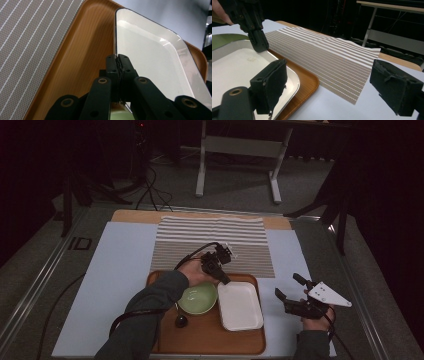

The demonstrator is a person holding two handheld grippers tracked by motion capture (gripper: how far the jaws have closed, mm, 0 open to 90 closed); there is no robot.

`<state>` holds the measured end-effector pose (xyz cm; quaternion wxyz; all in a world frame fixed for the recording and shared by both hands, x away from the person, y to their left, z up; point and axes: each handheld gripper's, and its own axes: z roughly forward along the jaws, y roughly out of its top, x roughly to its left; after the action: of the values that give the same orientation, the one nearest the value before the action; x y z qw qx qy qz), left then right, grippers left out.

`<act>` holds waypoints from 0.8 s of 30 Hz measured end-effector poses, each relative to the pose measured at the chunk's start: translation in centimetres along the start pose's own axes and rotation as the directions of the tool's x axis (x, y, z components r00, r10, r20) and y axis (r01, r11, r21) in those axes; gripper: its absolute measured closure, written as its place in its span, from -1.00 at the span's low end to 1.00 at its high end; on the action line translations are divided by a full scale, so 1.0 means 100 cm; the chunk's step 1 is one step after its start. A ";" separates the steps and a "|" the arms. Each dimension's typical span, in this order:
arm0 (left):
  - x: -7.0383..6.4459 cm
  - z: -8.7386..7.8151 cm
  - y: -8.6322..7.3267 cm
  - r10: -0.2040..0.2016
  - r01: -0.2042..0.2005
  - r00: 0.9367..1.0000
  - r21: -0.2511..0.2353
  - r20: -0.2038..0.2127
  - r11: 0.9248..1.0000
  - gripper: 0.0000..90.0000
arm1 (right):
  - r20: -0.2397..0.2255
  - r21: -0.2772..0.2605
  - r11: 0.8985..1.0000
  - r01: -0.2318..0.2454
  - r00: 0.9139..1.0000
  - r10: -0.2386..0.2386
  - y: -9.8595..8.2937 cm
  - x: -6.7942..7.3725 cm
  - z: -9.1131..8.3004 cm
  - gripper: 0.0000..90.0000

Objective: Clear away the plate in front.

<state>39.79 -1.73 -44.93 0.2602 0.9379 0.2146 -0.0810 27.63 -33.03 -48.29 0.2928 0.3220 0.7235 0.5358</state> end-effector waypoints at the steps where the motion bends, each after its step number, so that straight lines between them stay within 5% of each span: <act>1: 0.002 0.001 0.000 -0.002 0.002 1.000 0.001 0.002 1.000 0.98 | 0.000 -0.001 1.000 -0.002 1.000 0.002 0.000 0.000 0.000 -0.69; 13: 0.012 0.013 -0.003 -0.040 0.040 0.999 -0.025 -0.024 0.999 0.91 | -0.002 0.001 1.000 0.001 1.000 -0.001 0.000 0.000 0.000 -0.69; 24: 0.010 0.020 -0.004 -0.029 0.028 0.998 -0.021 -0.052 0.999 0.88 | -0.004 0.002 1.000 0.003 1.000 -0.003 0.000 0.001 0.000 -0.69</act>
<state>40.45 -2.10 -47.07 0.2626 0.9339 0.2355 -0.0582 27.62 -32.96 -48.31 0.2918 0.3202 0.7250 0.5355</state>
